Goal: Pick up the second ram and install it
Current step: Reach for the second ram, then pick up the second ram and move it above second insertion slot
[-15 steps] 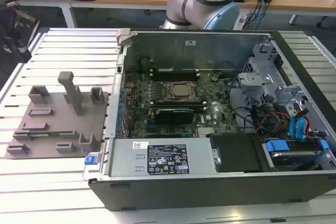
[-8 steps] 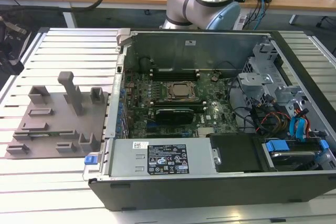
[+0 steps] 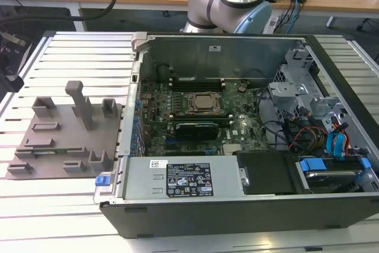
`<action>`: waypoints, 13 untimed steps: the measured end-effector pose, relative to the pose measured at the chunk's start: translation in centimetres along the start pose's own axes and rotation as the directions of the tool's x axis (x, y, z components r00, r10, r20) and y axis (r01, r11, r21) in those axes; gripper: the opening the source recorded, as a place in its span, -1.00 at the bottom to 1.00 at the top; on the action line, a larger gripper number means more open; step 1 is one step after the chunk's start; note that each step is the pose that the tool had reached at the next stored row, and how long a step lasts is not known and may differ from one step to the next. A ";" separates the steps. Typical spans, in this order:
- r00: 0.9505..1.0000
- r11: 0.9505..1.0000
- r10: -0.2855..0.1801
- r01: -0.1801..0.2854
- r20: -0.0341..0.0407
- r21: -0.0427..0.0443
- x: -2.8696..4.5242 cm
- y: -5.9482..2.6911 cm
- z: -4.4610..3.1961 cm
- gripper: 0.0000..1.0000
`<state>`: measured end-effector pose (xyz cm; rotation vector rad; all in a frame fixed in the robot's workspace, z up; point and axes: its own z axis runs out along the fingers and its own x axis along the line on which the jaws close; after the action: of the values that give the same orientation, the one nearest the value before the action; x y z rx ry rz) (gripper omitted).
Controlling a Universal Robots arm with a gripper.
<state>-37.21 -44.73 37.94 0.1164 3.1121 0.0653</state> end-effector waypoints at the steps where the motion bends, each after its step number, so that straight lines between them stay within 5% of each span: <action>1: 1.000 1.000 0.000 0.000 0.000 0.000 0.00 0.00 0.00 -0.80; 11: 1.000 1.000 -0.001 0.001 0.000 0.000 -0.01 -0.07 0.00 -0.80; 13: 0.999 0.999 -0.035 0.035 -0.002 -0.001 0.00 -0.07 -0.01 -0.80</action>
<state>-37.21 -44.80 37.95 0.0622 3.1144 0.0660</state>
